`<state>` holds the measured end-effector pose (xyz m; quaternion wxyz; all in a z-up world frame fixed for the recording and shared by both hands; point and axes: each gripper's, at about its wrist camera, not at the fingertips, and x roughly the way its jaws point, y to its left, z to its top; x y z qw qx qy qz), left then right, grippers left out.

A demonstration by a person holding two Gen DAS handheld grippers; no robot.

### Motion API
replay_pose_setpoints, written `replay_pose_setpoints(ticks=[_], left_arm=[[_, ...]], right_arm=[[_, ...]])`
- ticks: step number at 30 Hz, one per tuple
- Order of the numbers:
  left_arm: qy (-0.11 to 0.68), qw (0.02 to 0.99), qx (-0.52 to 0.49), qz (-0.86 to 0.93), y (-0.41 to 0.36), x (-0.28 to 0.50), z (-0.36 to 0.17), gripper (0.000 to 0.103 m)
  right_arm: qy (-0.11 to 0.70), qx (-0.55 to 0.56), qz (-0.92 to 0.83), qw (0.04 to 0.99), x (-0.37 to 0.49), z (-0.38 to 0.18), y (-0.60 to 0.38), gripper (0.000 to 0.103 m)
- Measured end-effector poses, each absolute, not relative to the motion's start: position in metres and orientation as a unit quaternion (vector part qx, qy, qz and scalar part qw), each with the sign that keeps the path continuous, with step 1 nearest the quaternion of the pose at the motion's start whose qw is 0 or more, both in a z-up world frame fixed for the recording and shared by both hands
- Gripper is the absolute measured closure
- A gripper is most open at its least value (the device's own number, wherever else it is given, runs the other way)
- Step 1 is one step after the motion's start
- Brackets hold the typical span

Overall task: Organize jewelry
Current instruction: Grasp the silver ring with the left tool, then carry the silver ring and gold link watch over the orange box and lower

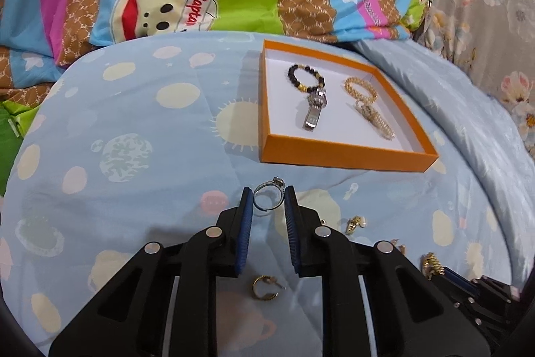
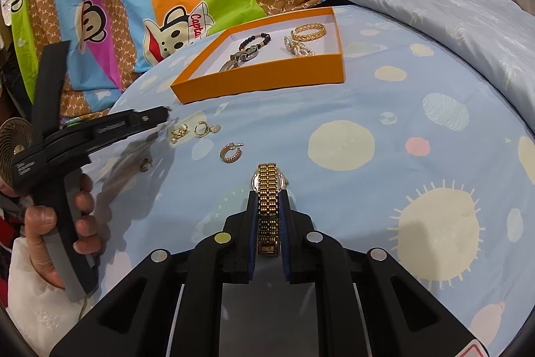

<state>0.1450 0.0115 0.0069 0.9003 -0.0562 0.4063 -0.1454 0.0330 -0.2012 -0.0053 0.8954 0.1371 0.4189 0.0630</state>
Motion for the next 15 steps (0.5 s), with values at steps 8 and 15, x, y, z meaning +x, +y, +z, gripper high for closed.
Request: replay_pose_setpoints(ticks=[8, 15], left_arm=[[0.383, 0.912, -0.071, -0.131, 0.046, 0.124, 0.036, 0.085], [0.370, 0.916, -0.057, -0.144, 0.036, 0.125, 0.054, 0.085]], right_arm=[[0.405, 0.143, 0.060, 0.901, 0.033, 0.004, -0.203, 0.092], [0.384, 0.130, 0.056, 0.913, 0.050, 0.026, -0.204, 0.092]])
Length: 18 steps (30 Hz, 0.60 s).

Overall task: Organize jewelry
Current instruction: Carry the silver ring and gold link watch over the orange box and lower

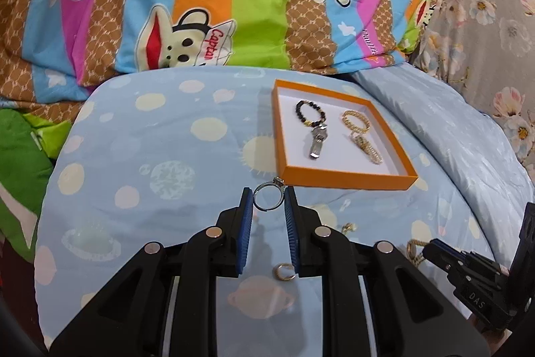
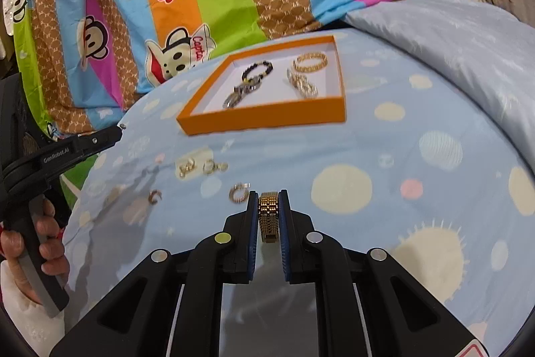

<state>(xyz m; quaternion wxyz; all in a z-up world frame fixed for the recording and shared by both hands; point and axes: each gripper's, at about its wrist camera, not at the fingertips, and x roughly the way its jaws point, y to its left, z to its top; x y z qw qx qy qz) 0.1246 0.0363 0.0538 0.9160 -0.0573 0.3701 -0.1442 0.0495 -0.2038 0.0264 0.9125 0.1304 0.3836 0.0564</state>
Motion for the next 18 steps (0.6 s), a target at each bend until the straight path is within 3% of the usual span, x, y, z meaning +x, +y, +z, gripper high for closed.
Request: replay_pose_setpoints(ticks=[18], left_arm=[[0.336, 0.922, -0.050, -0.187, -0.038, 0.192, 0.077, 0.085]], right_arm=[[0.325, 0.121, 0.028, 0.937, 0.144, 0.068, -0.223, 0.092]])
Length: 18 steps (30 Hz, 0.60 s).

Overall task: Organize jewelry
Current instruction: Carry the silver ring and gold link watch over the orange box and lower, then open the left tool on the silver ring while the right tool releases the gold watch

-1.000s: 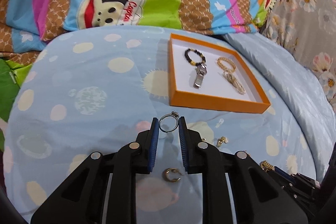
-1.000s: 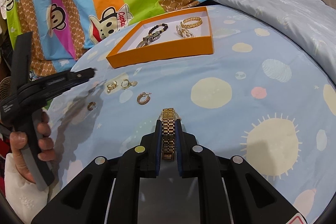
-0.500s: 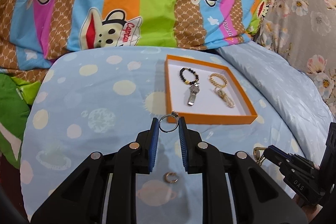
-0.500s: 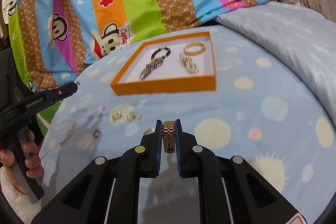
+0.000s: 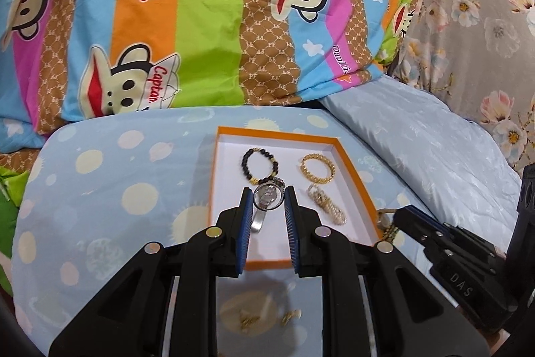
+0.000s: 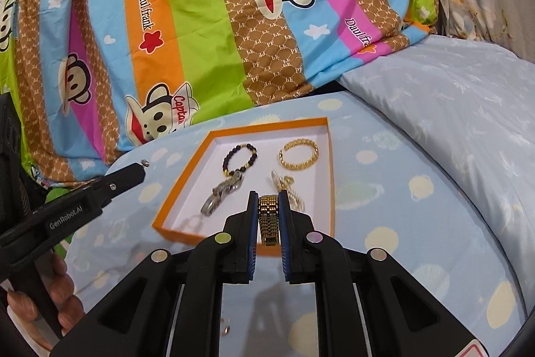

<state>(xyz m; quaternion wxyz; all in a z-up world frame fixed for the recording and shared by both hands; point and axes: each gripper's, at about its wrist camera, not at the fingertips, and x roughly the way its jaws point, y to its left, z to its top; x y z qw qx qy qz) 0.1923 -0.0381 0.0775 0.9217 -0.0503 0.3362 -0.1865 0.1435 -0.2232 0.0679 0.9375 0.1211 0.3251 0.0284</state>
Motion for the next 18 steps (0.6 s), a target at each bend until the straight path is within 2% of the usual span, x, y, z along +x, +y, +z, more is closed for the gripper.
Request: replay_pose_setpoints(ticks=[18], left_arm=[[0.365, 0.913, -0.059, -0.175, -0.055, 0.245, 0.036, 0.085]], right_arm=[[0.350, 0.121, 0.046, 0.928, 0.207, 0.033, -0.202, 0.092]])
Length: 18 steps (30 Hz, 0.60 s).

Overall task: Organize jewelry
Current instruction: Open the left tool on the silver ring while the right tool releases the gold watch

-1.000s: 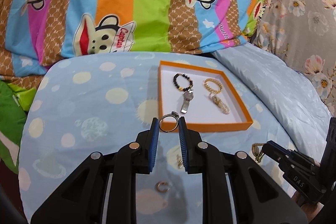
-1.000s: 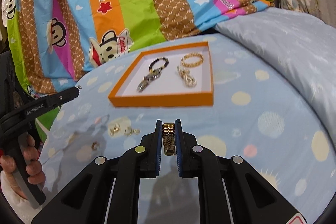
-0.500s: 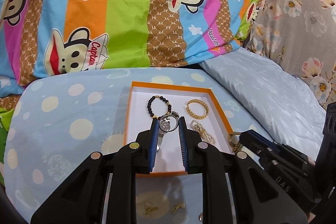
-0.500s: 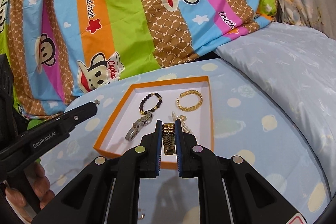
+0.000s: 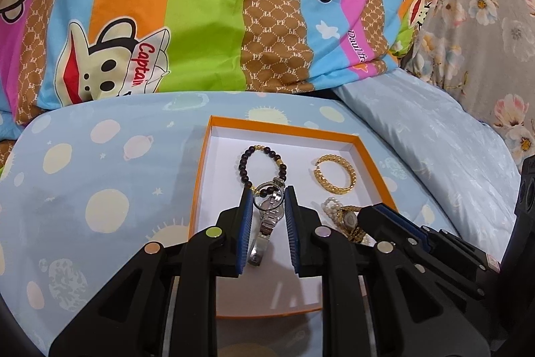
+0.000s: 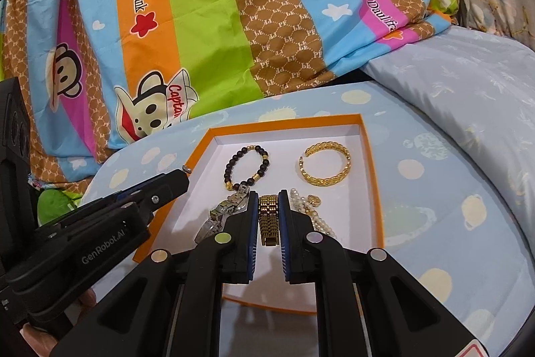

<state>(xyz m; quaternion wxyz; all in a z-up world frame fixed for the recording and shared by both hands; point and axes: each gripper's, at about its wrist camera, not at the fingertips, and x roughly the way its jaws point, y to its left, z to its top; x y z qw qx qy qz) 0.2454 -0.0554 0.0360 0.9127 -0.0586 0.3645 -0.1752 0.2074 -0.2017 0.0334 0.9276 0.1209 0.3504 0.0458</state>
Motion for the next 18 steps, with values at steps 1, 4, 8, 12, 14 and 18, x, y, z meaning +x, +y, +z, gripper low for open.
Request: replay_pose_setpoints(ticks=[1, 4, 8, 12, 14, 18], left_arm=[[0.365, 0.913, -0.058, -0.174, -0.056, 0.246, 0.035, 0.085], [0.368, 0.912, -0.054, -0.171, -0.056, 0.248, 0.030, 0.085], [0.371, 0.911, -0.051, -0.170, -0.057, 0.250, 0.026, 0.085], [0.374, 0.911, -0.047, -0.167, -0.058, 0.251, 0.023, 0.085], [0.375, 0.911, -0.047, -0.166, -0.058, 0.252, 0.022, 0.085], [0.379, 0.910, -0.045, -0.164, -0.059, 0.254, 0.019, 0.085]], right_arm=[[0.352, 0.121, 0.047, 0.927, 0.209, 0.031, -0.201, 0.092], [0.358, 0.120, 0.047, 0.925, 0.212, 0.024, -0.200, 0.092], [0.362, 0.123, 0.046, 0.923, 0.213, 0.018, -0.201, 0.092], [0.365, 0.118, 0.048, 0.922, 0.214, 0.014, -0.198, 0.092], [0.368, 0.115, 0.048, 0.922, 0.215, 0.012, -0.197, 0.092], [0.370, 0.117, 0.049, 0.920, 0.216, 0.011, -0.197, 0.092]])
